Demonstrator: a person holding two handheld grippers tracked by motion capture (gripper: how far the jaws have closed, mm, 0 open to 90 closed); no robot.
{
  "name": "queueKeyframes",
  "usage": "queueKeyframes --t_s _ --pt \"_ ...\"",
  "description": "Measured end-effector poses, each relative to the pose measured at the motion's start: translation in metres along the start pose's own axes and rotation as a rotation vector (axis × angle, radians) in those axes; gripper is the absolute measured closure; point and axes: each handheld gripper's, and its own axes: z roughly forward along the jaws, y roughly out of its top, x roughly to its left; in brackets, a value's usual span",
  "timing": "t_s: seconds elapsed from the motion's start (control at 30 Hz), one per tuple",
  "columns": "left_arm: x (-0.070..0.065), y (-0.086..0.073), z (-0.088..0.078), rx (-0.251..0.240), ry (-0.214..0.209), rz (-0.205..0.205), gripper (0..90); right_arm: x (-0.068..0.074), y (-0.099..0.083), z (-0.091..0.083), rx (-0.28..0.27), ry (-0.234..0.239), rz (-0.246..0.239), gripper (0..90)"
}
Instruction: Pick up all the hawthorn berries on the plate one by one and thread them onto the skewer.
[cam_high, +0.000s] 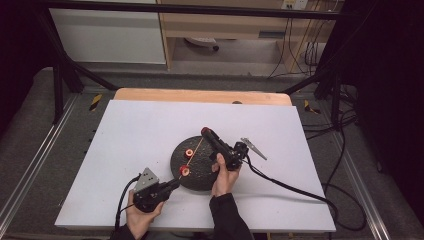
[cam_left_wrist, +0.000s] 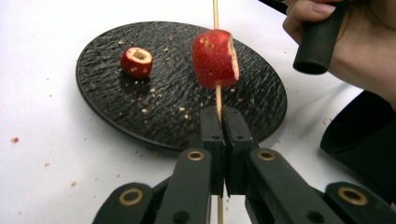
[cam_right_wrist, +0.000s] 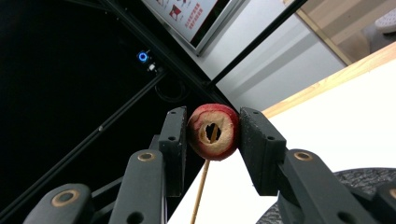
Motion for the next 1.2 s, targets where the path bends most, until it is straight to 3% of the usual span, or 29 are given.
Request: queueKeyframes --t_s 0.23,0.53,0.77,1.2 --pt "-0.006 0.001 0.003 -0.016 0.021 -0.003 88.3 0.003 0.005 -0.002 -0.015 0.010 -0.004 63.9" --pt "-0.015 0.000 0.005 -0.020 0.034 -0.057 88.3 0.002 0.003 0.000 -0.049 -0.001 -0.020 64.2" --pt "-0.020 0.007 0.012 -0.022 0.047 -0.063 88.3 0.002 0.001 -0.001 -0.032 0.000 -0.008 64.1" --pt "-0.014 0.029 0.027 -0.035 0.035 -0.074 88.3 0.004 -0.003 -0.005 0.014 0.003 -0.015 64.1"
